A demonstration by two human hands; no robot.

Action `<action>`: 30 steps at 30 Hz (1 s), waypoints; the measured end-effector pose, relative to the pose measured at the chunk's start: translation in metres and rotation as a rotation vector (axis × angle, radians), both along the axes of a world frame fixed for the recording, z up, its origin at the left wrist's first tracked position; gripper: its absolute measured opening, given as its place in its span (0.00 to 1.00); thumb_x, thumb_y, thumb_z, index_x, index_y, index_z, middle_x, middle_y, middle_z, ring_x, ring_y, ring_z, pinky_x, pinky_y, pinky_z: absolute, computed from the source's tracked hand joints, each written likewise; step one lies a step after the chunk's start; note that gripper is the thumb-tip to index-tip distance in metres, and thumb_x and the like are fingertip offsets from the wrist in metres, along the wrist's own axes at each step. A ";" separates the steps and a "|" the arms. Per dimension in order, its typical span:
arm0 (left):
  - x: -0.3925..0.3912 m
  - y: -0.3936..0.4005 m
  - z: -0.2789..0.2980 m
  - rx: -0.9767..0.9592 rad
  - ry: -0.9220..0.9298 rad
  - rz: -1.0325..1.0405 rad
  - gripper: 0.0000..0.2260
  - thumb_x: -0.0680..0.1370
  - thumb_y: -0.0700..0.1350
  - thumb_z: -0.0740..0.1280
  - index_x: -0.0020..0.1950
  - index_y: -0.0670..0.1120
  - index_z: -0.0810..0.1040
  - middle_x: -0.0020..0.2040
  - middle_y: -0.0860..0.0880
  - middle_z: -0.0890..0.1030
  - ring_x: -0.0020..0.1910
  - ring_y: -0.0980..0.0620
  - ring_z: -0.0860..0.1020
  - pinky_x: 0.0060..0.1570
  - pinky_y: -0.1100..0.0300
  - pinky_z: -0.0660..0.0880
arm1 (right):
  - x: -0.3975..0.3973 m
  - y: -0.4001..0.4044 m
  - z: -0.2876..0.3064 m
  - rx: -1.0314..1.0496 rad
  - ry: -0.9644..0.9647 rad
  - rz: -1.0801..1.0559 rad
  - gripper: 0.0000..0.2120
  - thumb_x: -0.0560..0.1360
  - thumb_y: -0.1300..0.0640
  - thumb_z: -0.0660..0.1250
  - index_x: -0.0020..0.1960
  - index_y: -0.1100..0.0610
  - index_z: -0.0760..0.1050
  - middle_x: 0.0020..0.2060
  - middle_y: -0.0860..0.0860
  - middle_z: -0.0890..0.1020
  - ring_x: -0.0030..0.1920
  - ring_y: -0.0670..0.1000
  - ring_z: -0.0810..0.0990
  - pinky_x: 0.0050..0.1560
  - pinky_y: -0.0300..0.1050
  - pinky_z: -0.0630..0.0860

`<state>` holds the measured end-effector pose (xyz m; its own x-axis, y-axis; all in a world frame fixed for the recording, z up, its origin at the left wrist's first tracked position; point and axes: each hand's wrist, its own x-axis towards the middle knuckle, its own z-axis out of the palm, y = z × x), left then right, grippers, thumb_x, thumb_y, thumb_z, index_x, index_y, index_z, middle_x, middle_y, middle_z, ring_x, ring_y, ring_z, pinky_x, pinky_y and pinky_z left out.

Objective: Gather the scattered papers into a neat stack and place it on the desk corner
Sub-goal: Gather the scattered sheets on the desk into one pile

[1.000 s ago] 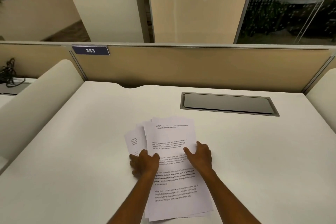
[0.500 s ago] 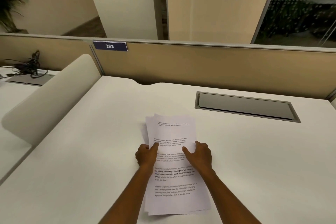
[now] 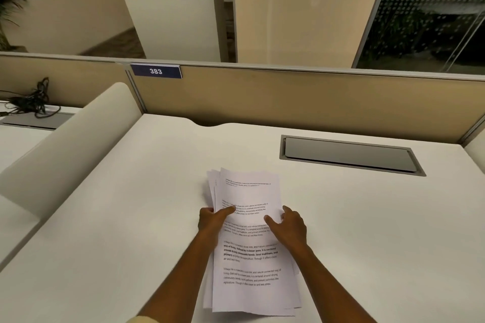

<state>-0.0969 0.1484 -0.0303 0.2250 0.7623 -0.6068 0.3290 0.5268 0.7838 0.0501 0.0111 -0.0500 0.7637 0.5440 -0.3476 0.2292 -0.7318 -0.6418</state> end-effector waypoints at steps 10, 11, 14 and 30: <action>-0.007 -0.002 0.008 0.308 0.182 -0.262 0.21 0.70 0.38 0.75 0.61 0.41 0.75 0.58 0.42 0.82 0.53 0.41 0.81 0.55 0.48 0.80 | -0.007 -0.007 0.002 0.046 0.076 -0.079 0.37 0.70 0.43 0.72 0.73 0.58 0.66 0.67 0.55 0.76 0.67 0.54 0.75 0.67 0.50 0.71; -0.007 -0.002 0.009 0.340 0.205 -0.307 0.20 0.70 0.38 0.74 0.61 0.41 0.74 0.58 0.43 0.81 0.53 0.41 0.81 0.55 0.48 0.79 | -0.008 -0.008 0.004 0.050 0.086 -0.087 0.37 0.70 0.44 0.72 0.73 0.59 0.66 0.67 0.55 0.77 0.66 0.54 0.75 0.67 0.48 0.70; -0.010 -0.004 0.006 0.432 0.224 -0.400 0.19 0.72 0.36 0.69 0.62 0.43 0.72 0.58 0.43 0.81 0.53 0.42 0.80 0.54 0.50 0.79 | -0.011 -0.010 0.003 0.077 0.104 -0.102 0.35 0.71 0.46 0.73 0.72 0.59 0.67 0.66 0.56 0.77 0.65 0.54 0.76 0.64 0.45 0.70; -0.015 0.003 0.032 0.488 -0.218 -0.586 0.23 0.73 0.41 0.73 0.67 0.45 0.72 0.63 0.47 0.79 0.60 0.47 0.80 0.58 0.45 0.79 | 0.005 -0.037 0.007 0.531 0.416 -0.278 0.47 0.57 0.39 0.80 0.70 0.54 0.67 0.63 0.52 0.79 0.61 0.54 0.79 0.61 0.53 0.77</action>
<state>-0.1121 0.1517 0.0021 0.7475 0.6513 -0.1307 0.2588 -0.1042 0.9603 0.0547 -0.0262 -0.0428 0.7604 0.5248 -0.3826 -0.2604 -0.2932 -0.9199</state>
